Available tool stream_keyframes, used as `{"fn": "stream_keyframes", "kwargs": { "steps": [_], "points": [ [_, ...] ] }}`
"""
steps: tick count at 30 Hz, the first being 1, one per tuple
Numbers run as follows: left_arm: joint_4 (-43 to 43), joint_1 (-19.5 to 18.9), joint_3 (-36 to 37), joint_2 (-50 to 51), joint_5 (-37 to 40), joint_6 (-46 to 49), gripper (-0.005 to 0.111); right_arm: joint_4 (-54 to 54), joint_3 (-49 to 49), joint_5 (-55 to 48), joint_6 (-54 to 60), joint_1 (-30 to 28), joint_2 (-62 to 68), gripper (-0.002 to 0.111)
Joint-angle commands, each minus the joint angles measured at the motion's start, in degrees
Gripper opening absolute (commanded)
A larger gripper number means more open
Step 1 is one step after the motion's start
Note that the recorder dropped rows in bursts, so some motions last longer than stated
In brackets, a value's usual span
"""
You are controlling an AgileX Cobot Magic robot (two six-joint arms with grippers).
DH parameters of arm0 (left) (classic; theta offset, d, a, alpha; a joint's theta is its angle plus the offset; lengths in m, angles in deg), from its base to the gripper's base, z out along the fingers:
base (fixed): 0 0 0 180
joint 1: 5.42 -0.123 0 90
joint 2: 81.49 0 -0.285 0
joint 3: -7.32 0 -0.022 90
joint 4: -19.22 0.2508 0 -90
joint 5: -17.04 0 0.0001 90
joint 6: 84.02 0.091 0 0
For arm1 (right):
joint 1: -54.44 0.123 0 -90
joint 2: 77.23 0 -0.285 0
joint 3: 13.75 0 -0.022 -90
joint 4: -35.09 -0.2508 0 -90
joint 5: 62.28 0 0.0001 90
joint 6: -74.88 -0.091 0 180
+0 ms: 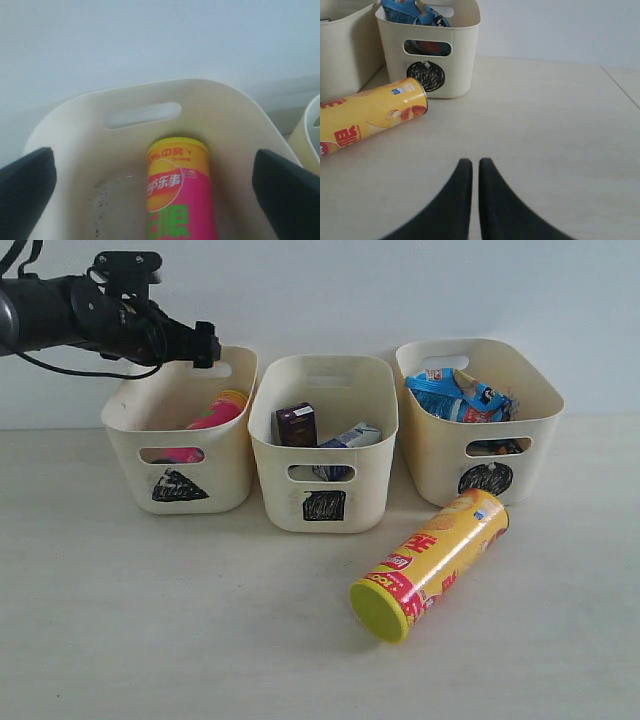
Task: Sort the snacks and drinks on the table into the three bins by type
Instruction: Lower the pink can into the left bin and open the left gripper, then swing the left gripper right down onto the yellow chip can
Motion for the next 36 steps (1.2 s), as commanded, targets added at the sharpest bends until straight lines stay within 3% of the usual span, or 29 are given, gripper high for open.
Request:
{"fn": "stream_keyframes", "kwargs": {
  "steps": [1,4,8,16,23,36],
  "points": [
    [0.30,-0.12,-0.83,-4.22,4.32,3.34,0.090,-0.10,0.27,0.43,0.13,-0.16,-0.29,0.003],
    [0.38,-0.12,-0.83,-6.56,9.20,5.97,0.062,-0.10,0.27,0.43,0.13,-0.16,-0.29,0.003],
    [0.38,-0.12,-0.83,-8.66,15.59,7.09,0.005,-0.10,0.27,0.43,0.13,-0.16,-0.29,0.003],
    [0.09,-0.12,-0.15,-12.33,24.54,7.49,0.004,-0.10,0.27,0.43,0.13,-0.16,-0.29,0.003],
    [-0.14,-0.01,6.22,-16.75,28.02,9.00,0.004,-0.10,0.27,0.43,0.13,-0.16,-0.29,0.003],
    [-0.14,8.62,22.03,-28.45,23.52,12.72,0.004,-0.10,0.27,0.43,0.01,-0.16,-0.29,0.003]
  ]
}}
